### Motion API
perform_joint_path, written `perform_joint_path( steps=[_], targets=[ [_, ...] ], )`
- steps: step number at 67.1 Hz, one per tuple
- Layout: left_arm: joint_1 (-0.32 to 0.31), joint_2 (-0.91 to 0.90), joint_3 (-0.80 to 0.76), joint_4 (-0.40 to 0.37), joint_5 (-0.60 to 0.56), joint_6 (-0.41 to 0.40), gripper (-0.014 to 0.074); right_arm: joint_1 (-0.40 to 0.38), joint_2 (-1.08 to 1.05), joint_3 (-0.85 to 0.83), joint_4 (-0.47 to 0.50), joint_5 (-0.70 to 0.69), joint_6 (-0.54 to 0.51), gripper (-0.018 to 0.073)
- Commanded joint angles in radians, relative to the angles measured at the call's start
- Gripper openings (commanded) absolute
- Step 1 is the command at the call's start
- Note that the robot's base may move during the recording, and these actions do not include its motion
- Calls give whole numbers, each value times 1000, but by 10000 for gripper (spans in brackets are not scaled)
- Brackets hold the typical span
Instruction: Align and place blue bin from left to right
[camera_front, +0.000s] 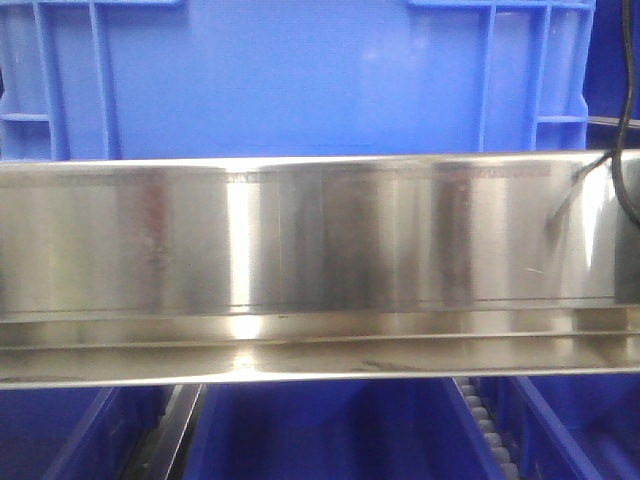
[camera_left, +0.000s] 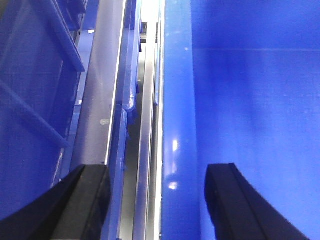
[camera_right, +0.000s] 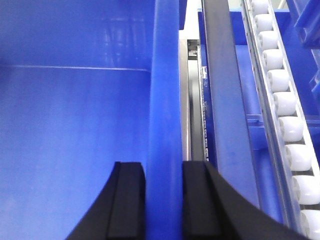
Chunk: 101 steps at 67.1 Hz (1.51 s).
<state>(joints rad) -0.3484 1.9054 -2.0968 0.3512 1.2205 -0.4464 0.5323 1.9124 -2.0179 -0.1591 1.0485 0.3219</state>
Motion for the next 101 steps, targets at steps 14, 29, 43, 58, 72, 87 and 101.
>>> perform_joint_path(
  steps=[14,29,43,58,72,87,101],
  targets=[
    [5,17,4,-54,-11,-7,337,-2,0,-5,-10,14,-7,-78],
    [5,17,4,-37,-11,-7,337,-2,0,-5,-10,14,-7,-78],
    [5,17,4,-32,-11,-7,337,-2,0,-5,-10,12,-7,-78],
    [5,17,2,-32,-6,-7,337,-2,0,-5,-10,8,-7,-78],
    [5,11,2,-32,-4,-7,337,-2,0,-5,-10,8,-7,-78],
    [5,11,0,-32,-4,-7,337,-2,0,-5,-10,8,-7,-78],
    [5,1,0,-32,-2,-7,337,-2,0,-5,-10,8,-7,-78]
  ],
)
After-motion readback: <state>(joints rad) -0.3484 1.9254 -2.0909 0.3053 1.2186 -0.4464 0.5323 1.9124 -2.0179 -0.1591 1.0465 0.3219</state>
